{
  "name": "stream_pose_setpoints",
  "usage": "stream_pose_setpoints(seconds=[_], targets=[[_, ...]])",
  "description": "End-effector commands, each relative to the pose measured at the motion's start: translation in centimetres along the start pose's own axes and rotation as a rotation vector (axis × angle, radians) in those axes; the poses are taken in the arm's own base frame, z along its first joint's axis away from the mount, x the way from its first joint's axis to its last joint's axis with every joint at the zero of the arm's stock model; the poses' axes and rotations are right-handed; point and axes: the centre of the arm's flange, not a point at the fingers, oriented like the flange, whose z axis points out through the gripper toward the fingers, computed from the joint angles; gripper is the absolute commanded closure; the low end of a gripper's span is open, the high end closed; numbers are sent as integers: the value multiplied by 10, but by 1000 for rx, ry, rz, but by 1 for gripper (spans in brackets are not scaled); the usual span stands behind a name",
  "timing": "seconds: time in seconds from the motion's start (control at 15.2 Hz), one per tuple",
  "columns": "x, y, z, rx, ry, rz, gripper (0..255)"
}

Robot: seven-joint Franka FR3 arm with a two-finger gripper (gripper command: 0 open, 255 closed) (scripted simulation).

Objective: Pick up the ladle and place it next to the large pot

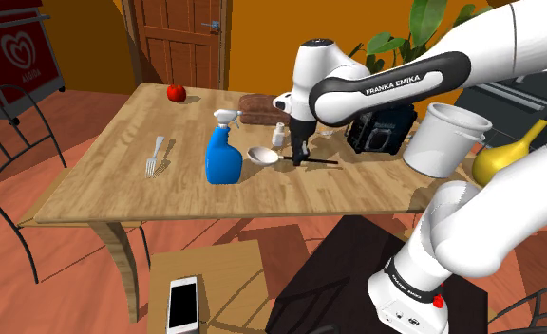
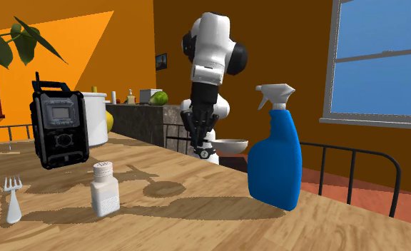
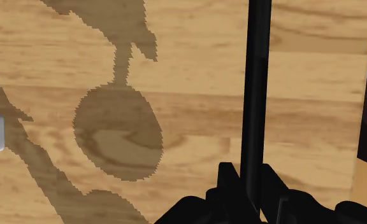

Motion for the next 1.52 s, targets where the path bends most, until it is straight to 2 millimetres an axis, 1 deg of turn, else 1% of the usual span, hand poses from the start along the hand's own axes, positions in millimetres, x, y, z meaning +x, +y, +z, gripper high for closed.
stream_pose_setpoints(seconds=[0.0, 1.45], targets=[[-1, 1, -11, 0, 0, 0, 255], [-14, 13, -126, 0, 0, 0, 255]])
